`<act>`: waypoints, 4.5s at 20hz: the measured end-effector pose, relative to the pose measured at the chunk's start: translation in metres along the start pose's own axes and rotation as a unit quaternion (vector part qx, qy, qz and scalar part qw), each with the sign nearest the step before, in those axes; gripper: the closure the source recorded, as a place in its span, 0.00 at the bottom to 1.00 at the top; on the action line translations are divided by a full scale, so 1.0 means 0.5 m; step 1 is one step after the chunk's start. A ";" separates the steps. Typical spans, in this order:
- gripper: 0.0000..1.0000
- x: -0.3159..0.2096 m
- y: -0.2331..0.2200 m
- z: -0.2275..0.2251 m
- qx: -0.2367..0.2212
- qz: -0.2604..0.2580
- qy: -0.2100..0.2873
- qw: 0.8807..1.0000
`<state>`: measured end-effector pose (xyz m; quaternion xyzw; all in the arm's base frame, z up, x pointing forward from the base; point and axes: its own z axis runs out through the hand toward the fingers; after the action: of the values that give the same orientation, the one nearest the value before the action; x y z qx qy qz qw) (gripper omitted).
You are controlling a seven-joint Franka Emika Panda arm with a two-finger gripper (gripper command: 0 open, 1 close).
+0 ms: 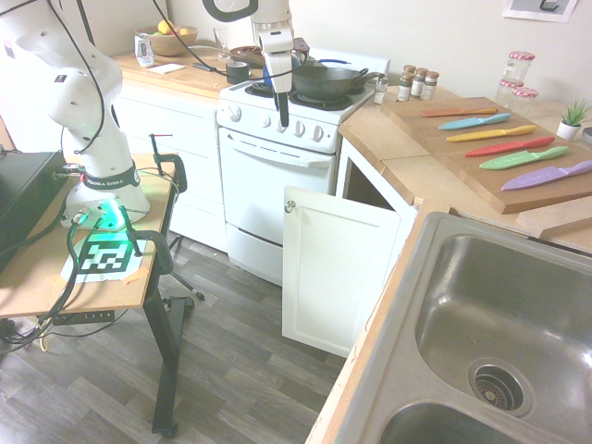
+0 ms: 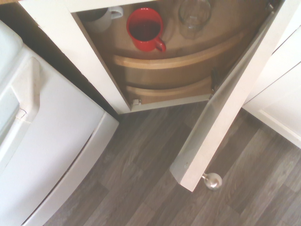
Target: Close the cabinet
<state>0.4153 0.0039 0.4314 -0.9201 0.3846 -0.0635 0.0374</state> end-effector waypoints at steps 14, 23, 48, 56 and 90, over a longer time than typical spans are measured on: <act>0.00 0.175 0.149 0.117 -0.012 0.057 0.022 0.998; 0.00 0.267 0.189 0.333 -0.046 0.058 0.004 0.997; 1.00 0.238 0.099 0.501 -0.085 -0.025 0.031 0.996; 1.00 0.241 0.088 0.482 -0.078 -0.029 0.037 0.996; 1.00 0.105 0.004 0.484 -0.089 -0.131 0.035 0.987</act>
<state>0.4857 -0.0300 0.1962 -0.9594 0.2662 -0.0657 -0.0664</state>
